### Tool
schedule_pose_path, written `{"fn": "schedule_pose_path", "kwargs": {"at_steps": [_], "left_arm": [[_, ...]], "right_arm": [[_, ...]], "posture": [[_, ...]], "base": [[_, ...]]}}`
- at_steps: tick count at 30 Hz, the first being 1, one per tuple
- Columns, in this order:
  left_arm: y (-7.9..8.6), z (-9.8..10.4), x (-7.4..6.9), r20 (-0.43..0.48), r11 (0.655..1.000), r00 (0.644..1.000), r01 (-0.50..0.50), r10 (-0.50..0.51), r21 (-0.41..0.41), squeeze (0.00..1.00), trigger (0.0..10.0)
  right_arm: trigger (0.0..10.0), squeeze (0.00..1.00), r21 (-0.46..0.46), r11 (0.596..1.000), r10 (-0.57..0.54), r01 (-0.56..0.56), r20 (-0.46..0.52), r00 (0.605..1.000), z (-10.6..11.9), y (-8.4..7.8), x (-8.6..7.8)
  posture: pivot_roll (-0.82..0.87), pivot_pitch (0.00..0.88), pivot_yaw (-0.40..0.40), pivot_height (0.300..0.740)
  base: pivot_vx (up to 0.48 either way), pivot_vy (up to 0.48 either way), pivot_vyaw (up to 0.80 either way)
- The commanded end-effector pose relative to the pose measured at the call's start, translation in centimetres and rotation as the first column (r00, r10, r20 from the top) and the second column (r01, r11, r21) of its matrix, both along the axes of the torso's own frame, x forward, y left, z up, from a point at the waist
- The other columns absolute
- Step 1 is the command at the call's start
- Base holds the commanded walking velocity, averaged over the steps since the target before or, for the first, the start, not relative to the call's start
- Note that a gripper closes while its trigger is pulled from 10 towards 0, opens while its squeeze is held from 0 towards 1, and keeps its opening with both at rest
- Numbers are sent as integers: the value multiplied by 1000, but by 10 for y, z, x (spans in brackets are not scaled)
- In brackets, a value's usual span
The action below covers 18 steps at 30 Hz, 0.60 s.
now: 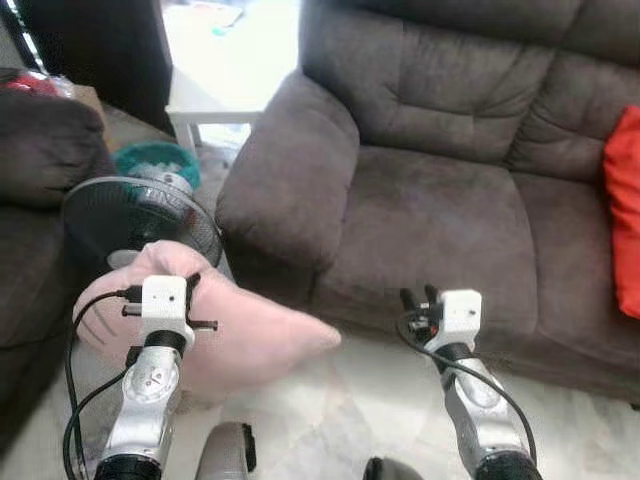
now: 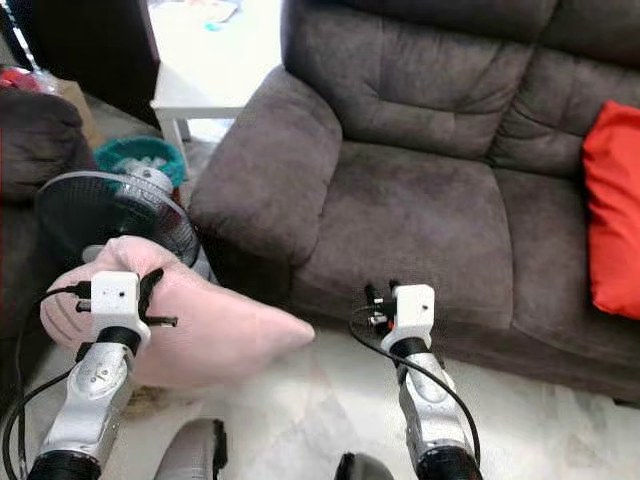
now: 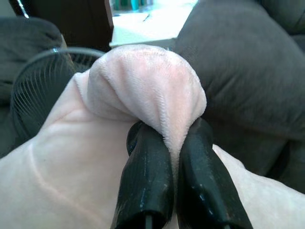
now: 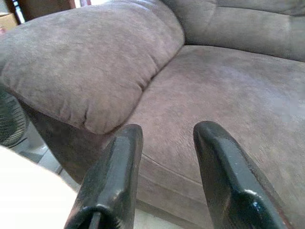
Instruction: Move the pillow to the sofa from floor
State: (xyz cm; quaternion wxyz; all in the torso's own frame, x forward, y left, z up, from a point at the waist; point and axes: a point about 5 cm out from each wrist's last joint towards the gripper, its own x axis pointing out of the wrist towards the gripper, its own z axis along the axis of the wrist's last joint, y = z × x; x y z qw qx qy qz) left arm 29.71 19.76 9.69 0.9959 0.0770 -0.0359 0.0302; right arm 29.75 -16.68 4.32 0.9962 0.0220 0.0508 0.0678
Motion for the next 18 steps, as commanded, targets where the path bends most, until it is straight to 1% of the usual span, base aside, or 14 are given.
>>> {"fn": "schedule_pose_path", "kwargs": {"at_steps": [1,18], "left_arm": [[-4,19,3,86,1000,996,24,-23,-6,0,10000],[-13,19,1,83,998,995,64,-62,-24,0,10000]], "right_arm": [[10000,0,5,1000,-14,14,-20,1000,-5,-3,-3],[10000,0,13,1000,-21,21,2,1000,-2,-5,-2]], "posture": [[141,40,-117,675],[146,34,-114,675]], "base": [[0,0,0],[0,0,0]]}}
